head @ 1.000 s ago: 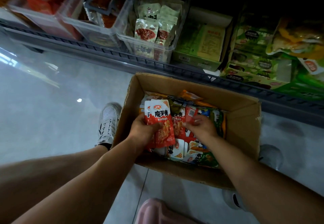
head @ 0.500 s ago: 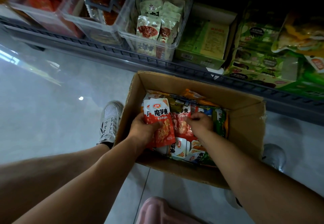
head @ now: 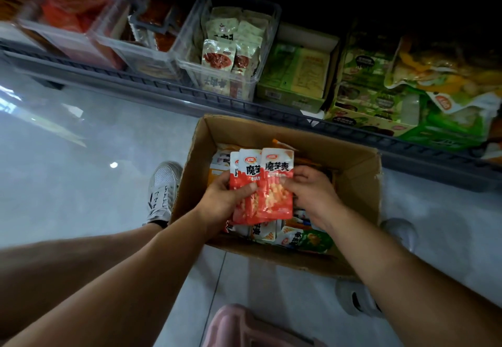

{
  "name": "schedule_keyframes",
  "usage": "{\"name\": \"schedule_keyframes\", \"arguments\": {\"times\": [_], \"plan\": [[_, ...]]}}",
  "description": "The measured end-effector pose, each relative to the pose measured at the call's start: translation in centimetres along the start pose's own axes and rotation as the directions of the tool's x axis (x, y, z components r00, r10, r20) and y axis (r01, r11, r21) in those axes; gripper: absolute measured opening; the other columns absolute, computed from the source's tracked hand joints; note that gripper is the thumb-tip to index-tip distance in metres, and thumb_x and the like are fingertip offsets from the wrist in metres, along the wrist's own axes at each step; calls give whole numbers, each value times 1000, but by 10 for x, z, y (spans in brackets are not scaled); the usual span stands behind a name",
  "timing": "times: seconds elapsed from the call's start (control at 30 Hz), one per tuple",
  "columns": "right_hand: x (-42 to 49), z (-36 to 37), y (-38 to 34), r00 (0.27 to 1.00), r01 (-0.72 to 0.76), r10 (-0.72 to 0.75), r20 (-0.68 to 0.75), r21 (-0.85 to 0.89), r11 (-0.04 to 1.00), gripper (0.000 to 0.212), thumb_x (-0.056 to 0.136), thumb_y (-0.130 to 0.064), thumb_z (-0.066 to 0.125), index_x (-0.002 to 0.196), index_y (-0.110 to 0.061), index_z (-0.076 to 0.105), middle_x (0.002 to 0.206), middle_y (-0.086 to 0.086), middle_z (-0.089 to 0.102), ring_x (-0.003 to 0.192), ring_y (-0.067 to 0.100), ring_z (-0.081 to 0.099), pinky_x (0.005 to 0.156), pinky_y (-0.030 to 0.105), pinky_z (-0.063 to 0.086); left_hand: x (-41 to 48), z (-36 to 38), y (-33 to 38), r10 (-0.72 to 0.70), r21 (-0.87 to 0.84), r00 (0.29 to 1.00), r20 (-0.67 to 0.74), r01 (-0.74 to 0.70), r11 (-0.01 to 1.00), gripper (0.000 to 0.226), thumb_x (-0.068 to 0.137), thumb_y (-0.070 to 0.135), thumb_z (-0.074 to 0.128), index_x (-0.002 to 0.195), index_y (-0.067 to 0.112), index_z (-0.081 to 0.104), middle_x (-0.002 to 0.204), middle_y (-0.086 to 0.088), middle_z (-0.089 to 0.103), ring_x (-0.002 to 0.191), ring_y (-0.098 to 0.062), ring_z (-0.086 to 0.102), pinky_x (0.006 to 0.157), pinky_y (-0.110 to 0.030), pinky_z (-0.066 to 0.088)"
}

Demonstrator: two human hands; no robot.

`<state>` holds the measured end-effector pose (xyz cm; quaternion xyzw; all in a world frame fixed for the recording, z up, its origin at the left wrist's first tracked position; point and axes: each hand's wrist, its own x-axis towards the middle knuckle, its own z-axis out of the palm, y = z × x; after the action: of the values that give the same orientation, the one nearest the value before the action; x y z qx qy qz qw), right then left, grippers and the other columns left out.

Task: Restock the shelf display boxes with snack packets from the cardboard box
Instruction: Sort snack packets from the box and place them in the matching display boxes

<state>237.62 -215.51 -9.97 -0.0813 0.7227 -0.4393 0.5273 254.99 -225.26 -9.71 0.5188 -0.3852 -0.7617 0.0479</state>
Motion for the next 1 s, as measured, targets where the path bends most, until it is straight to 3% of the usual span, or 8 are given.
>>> {"name": "schedule_keyframes", "arguments": {"times": [0.1, 0.2, 0.3, 0.5, 0.7, 0.77, 0.87, 1.0], "plan": [[-2, 12, 5, 999, 0, 3, 39, -54, 999, 18, 87, -19, 77, 103, -17, 67, 107, 3, 70, 96, 20, 72, 79, 43, 63, -1, -1, -1, -23, 54, 999, 41, 21, 998, 55, 83, 18, 82, 133, 18, 60, 122, -11, 74, 109, -34, 73, 93, -60, 57], [10, 13, 11, 999, 5, 8, 53, -226, 974, 25, 89, -36, 74, 109, -21, 69, 104, 0, 70, 95, 18, 70, 82, 39, 62, 3, -7, -7, -48, 75, 996, -74, 54, 996, 49, 83, 14, 83, 128, 20, 62, 118, -10, 75, 104, -33, 74, 89, -60, 59], [34, -3, 22, 994, -73, 54, -100, -193, 979, 28, 95, -32, 67, 118, -16, 67, 110, 4, 70, 95, 21, 69, 84, 38, 61, 8, -15, -8, -44, 55, 976, -213, 57, 997, 42, 87, 13, 80, 123, 23, 61, 116, -6, 73, 102, -29, 72, 83, -52, 61], [71, -10, 54, 954, -186, 97, -285, -305, 934, 43, 85, -29, 79, 122, -13, 63, 123, 5, 66, 110, 24, 63, 98, 37, 52, 13, -17, -7, -52, 44, 955, -290, 68, 997, 50, 89, 16, 79, 133, 25, 58, 126, -4, 69, 116, -30, 66, 99, -59, 54], [73, 20, 62, 981, -150, 61, -185, -519, 842, 52, 73, -32, 89, 111, -20, 55, 104, 1, 62, 95, 22, 62, 74, 28, 48, 16, -16, -7, -45, 50, 960, -275, 61, 997, 46, 90, 15, 77, 130, 24, 58, 119, 1, 69, 113, -26, 66, 87, -46, 57], [73, 19, 63, 976, -162, 66, -207, -492, 855, 50, 74, -28, 88, 111, -18, 56, 108, 1, 60, 99, 23, 61, 79, 30, 49, 16, -16, -7, -44, 50, 960, -277, 61, 997, 49, 90, 15, 77, 134, 23, 57, 121, 2, 68, 111, -24, 65, 82, -43, 57], [74, 12, 58, 964, -193, 110, -242, -348, 917, 37, 77, -22, 86, 107, -16, 65, 116, 5, 66, 96, 20, 60, 85, 31, 51, 14, -16, -6, -49, 60, 959, -280, 69, 996, 52, 90, 17, 77, 136, 23, 57, 128, -3, 68, 116, -29, 66, 96, -55, 56], [74, 13, 51, 953, -251, 174, -249, -318, 914, 39, 78, -38, 84, 105, -14, 68, 106, 5, 67, 91, 18, 57, 84, 31, 49, 10, -16, -5, -58, 62, 960, -273, 77, 995, 53, 89, 17, 78, 136, 24, 56, 130, -6, 68, 117, -30, 66, 100, -57, 54]]}}
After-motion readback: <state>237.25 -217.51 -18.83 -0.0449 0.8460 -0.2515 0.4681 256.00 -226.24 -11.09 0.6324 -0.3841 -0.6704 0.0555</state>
